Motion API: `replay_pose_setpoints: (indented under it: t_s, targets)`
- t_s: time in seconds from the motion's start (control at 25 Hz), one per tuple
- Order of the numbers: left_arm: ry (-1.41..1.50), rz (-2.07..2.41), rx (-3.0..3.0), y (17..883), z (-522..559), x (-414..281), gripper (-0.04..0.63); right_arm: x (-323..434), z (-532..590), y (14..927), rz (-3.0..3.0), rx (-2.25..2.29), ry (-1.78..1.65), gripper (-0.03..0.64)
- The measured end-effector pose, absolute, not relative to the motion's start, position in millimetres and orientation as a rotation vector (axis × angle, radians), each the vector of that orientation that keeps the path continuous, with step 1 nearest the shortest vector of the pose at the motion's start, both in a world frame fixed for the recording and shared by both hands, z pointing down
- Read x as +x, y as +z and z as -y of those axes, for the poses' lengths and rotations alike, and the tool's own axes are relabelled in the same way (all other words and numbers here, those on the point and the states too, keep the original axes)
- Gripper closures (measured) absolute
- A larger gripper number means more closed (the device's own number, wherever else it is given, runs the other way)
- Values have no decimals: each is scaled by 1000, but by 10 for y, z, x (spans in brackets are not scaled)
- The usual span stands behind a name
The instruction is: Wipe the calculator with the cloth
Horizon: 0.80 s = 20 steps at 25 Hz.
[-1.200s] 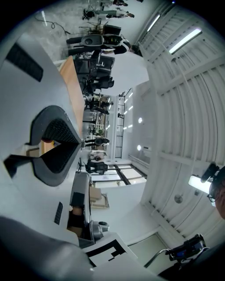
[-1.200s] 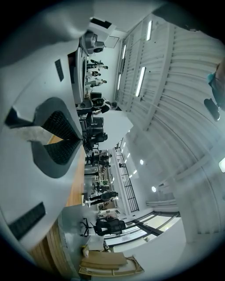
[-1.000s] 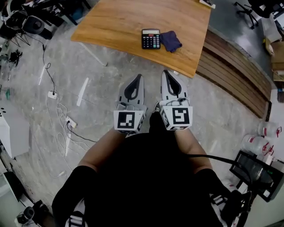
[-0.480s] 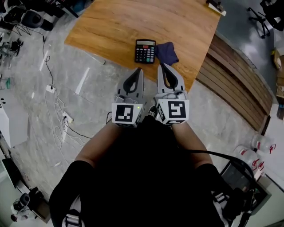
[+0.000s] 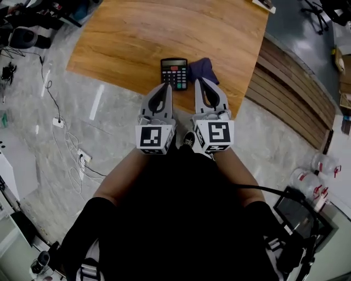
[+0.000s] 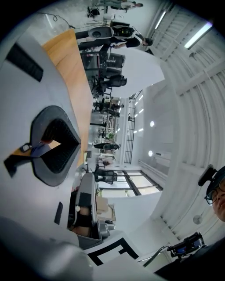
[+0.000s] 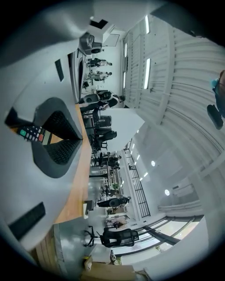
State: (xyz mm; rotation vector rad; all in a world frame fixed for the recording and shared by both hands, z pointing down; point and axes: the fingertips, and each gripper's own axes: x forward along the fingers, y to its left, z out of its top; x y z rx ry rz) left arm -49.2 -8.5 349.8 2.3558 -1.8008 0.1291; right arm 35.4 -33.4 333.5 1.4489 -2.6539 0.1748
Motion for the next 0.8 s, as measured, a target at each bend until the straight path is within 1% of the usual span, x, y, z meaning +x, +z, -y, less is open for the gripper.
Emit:
replay_pose_setpoints:
  t_s: [0.2,0.4,0.8]
  targets:
    - [171,1702,2366,3850,541,-753,595,127,754,3649,2577,1447,196,601]
    - [212,1557,2382,4375,827,-938,595,-44,1001,4222,2480,1424,278,601]
    - [385,1395,2267,5393,947,-1054,595,-78,1114,5502,2295,1264,493,601]
